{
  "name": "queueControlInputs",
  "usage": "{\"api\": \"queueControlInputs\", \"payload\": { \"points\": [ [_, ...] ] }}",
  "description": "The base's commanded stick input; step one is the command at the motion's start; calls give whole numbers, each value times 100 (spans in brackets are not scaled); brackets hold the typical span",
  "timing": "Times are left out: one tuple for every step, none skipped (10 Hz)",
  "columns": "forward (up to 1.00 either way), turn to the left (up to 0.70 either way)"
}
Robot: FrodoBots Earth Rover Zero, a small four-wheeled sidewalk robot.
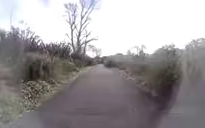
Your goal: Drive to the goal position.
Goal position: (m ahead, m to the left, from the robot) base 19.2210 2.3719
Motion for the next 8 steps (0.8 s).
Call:
{"api": "queueControlInputs", "payload": {
  "points": [
    [70, -1],
    [70, -19],
    [70, -30],
    [70, -35],
    [70, -35],
    [70, -35],
    [70, -35],
    [70, -35]
  ]
}}
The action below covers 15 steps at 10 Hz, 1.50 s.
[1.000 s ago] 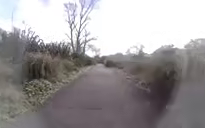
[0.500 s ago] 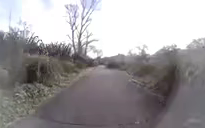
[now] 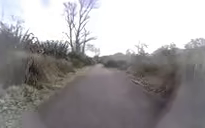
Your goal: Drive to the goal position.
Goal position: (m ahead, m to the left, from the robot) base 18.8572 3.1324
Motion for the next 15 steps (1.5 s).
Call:
{"api": "queueControlInputs", "payload": {
  "points": [
    [70, -33],
    [70, -24],
    [70, -15],
    [70, -6],
    [70, 0],
    [70, 0],
    [70, 0],
    [70, 0],
    [70, 0],
    [70, 0],
    [70, 0],
    [70, 0],
    [70, -1],
    [70, -19],
    [70, -30]
  ]
}}
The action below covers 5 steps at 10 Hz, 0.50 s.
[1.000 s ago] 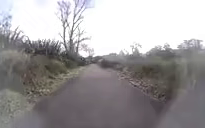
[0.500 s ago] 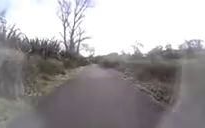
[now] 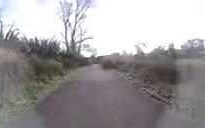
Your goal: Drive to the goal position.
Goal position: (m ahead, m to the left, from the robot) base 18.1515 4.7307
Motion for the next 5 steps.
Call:
{"api": "queueControlInputs", "payload": {
  "points": [
    [70, -34],
    [70, -35],
    [70, -35],
    [70, -35],
    [70, -21]
  ]
}}
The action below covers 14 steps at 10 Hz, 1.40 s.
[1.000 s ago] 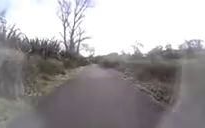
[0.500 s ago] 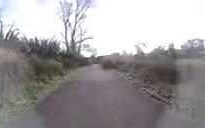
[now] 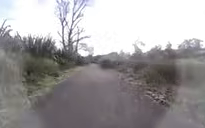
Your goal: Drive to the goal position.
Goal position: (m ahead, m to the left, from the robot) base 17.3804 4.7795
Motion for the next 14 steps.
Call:
{"api": "queueControlInputs", "payload": {
  "points": [
    [70, 0],
    [70, 0],
    [70, 0],
    [70, 0],
    [70, 0],
    [70, 0],
    [70, 0],
    [70, 0],
    [70, 0],
    [70, 0],
    [70, 0],
    [70, 0],
    [70, 0],
    [70, 0]
  ]
}}
